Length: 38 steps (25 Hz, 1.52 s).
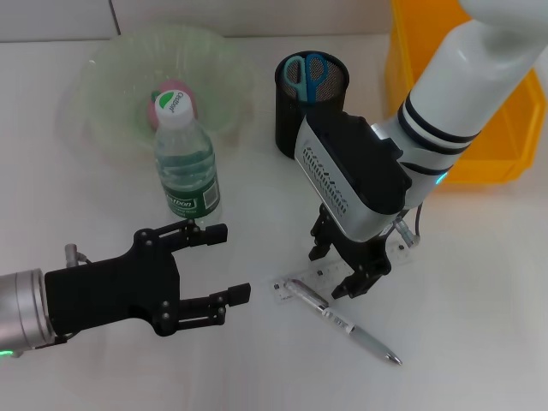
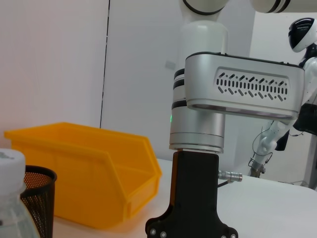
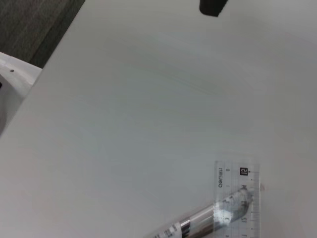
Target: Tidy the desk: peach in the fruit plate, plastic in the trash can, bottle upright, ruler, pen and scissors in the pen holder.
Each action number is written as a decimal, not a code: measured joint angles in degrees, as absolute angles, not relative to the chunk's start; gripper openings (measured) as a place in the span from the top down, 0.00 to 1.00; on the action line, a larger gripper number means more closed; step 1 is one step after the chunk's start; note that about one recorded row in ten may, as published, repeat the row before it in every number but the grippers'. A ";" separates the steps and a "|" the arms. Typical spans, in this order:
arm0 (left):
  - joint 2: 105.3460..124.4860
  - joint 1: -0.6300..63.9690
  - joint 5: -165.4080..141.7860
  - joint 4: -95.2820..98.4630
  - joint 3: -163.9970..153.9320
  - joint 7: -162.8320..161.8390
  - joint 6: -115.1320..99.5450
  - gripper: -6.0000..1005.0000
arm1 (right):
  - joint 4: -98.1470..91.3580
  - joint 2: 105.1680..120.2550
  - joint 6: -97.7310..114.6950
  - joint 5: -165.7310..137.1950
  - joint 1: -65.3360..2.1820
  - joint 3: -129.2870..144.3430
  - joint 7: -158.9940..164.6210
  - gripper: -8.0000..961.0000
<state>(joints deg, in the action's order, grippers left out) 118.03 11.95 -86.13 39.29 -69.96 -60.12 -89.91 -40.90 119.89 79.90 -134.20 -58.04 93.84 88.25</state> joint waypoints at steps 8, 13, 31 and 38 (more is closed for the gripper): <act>118.03 11.97 -86.13 39.29 -69.96 -60.12 -89.91 0.20 | -39.72 119.89 78.79 -134.20 -58.51 94.23 88.14 0.40; 118.08 12.09 -86.13 39.28 -69.96 -60.12 -89.90 0.20 | -38.61 119.88 78.44 -134.09 -58.93 94.42 88.06 0.41; 118.12 12.14 -85.96 39.29 -69.96 -60.12 -89.82 0.20 | -36.90 119.88 76.93 -132.59 -59.64 95.71 87.98 0.52; 118.13 12.22 -85.84 39.29 -69.96 -60.12 -89.82 0.20 | -39.49 119.69 76.86 -133.64 -59.25 95.15 91.94 0.59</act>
<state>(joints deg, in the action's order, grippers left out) 118.13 12.22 -85.84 39.29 -69.96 -60.12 -89.82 -39.49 119.69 76.86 -133.64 -59.25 95.15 91.94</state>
